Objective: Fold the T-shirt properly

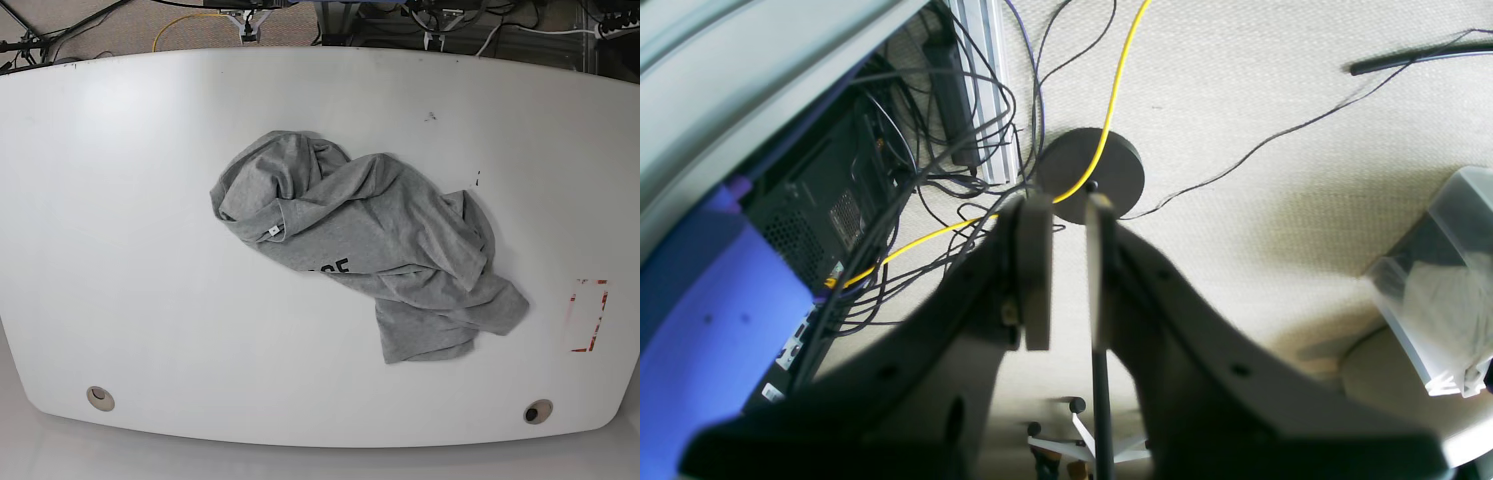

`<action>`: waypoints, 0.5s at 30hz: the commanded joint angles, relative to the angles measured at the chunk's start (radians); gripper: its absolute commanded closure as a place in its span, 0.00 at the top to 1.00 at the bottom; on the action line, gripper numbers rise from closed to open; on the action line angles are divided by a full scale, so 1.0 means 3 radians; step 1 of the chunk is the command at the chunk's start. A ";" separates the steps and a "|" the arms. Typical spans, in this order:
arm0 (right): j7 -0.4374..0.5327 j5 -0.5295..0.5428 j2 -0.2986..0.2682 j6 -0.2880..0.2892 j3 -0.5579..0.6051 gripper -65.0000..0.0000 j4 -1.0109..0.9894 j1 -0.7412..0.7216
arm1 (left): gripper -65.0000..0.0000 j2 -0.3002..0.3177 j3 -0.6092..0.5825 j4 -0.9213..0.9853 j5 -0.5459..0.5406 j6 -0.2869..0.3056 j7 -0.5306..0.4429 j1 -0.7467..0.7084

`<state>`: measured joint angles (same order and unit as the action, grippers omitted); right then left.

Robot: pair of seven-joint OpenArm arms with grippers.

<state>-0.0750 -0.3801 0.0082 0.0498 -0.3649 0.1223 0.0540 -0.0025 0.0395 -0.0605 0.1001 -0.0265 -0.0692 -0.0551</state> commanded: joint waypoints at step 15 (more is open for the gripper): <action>-0.0014 0.0016 0.0002 0.0021 0.0011 0.13 -0.0024 0.0017 | 0.48 0.0004 0.0003 -0.0006 -0.0003 -0.0007 -0.0002 0.0009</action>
<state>-0.0750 -0.3801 0.0082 0.0502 -0.3603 0.1158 0.0563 -0.0025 0.0395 -0.0605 0.1001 -0.0265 -0.0689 -0.0547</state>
